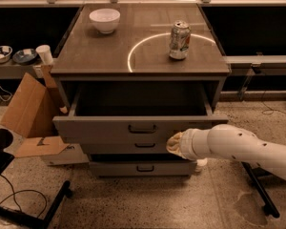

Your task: Close top drawer

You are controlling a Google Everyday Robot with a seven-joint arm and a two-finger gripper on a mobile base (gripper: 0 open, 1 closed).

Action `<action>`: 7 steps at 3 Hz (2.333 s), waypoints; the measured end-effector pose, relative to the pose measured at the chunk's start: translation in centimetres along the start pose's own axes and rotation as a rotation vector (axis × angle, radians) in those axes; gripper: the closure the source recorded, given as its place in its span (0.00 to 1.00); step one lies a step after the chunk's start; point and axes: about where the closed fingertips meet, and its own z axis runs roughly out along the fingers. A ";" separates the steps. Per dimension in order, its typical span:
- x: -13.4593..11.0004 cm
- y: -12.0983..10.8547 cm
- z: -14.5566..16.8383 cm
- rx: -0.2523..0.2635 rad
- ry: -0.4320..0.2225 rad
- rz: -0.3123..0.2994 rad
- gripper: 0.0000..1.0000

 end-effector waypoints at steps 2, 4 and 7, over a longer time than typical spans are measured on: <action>-2.0 -3.1 4.6 -0.018 -0.046 -0.066 1.00; -3.4 -5.4 6.6 -0.012 -0.073 -0.095 1.00; -4.2 -6.5 7.5 -0.008 -0.087 -0.109 0.59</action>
Offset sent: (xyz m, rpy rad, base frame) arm 0.2132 0.0985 -0.0003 0.0588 -0.1672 0.2234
